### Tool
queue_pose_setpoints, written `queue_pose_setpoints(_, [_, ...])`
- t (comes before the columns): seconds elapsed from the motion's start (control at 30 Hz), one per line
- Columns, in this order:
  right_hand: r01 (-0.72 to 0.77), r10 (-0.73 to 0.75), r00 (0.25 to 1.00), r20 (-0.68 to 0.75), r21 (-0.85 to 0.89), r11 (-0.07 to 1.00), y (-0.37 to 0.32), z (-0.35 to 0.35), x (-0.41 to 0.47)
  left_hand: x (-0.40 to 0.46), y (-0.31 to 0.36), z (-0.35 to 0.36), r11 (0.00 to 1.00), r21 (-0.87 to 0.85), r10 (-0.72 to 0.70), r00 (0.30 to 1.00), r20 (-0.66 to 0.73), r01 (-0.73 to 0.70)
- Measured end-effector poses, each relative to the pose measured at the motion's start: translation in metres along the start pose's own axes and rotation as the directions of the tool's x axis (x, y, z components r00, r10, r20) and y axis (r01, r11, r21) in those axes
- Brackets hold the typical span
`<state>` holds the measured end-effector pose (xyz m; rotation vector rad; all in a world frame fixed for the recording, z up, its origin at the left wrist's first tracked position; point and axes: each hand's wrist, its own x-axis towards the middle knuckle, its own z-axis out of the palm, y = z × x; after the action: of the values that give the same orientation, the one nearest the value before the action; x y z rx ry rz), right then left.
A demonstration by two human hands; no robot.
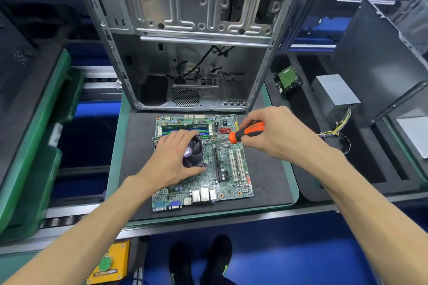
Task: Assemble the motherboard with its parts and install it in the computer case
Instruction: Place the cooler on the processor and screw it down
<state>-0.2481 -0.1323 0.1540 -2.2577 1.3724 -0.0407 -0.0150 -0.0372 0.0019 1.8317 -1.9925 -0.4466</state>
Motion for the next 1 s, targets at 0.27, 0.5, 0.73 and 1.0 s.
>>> queue_pose_setpoints(0.27, [0.016, -0.016, 1.0, -0.021, -0.007, 1.0, -0.006, -0.007, 0.002, 0.0, -0.001, 0.003, 0.999, -0.041, -0.009, 1.0, -0.011, 0.008])
queue_pose_setpoints(0.5, [0.013, -0.012, 1.0, 0.028, -0.055, 0.998, -0.011, -0.008, 0.003, -0.001, -0.001, 0.003, 0.999, -0.049, -0.007, 1.0, -0.026, 0.006])
queue_pose_setpoints(0.73, [0.017, -0.017, 1.0, -0.006, -0.035, 0.999, -0.008, -0.01, 0.003, -0.002, -0.001, 0.003, 0.998, -0.054, -0.011, 1.0, -0.025, 0.009])
queue_pose_setpoints(1.0, [0.032, -0.029, 0.999, 0.032, -0.117, 0.993, -0.013, -0.007, 0.007, -0.001, -0.002, 0.004, 0.999, -0.048, -0.018, 1.0, -0.018, 0.017])
